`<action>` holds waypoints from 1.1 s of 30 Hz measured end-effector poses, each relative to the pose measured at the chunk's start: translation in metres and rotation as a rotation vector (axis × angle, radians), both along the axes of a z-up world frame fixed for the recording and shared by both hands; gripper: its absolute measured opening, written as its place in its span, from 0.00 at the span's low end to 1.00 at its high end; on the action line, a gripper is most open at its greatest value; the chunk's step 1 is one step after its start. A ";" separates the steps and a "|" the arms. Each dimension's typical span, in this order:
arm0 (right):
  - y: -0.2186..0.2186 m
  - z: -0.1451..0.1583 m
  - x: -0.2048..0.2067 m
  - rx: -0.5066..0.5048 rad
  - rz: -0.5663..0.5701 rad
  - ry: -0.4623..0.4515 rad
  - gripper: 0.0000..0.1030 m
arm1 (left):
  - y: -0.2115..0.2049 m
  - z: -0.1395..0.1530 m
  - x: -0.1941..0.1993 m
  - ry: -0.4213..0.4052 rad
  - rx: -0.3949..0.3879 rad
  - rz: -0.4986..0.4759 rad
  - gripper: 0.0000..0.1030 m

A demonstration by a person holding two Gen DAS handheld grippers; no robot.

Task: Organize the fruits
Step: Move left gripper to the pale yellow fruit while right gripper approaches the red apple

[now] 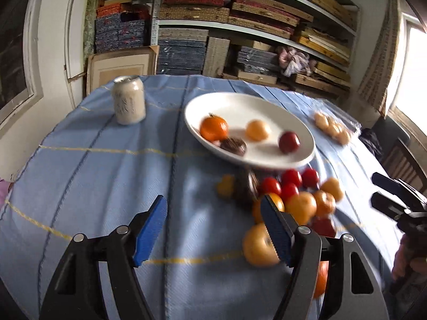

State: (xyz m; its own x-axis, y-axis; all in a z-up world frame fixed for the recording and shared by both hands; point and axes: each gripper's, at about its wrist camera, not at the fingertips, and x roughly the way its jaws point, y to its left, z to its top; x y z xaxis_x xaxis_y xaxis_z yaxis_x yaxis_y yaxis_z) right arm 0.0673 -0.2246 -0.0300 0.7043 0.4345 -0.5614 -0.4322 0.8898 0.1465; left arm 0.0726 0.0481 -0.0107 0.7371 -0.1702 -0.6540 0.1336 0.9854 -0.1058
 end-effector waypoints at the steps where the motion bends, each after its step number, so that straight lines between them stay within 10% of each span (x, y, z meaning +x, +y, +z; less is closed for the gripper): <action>1: 0.003 -0.003 -0.001 -0.013 0.007 0.002 0.78 | -0.006 -0.004 -0.003 -0.006 0.032 -0.003 0.71; 17: 0.002 -0.008 0.011 0.018 0.011 0.063 0.83 | -0.041 -0.027 -0.004 0.014 0.122 -0.150 0.72; 24: 0.003 -0.007 0.010 0.018 0.014 0.061 0.84 | -0.039 -0.035 0.000 0.049 0.145 -0.118 0.92; 33: 0.003 -0.006 0.007 0.018 0.020 0.058 0.85 | -0.035 -0.034 -0.001 0.038 0.208 -0.112 0.79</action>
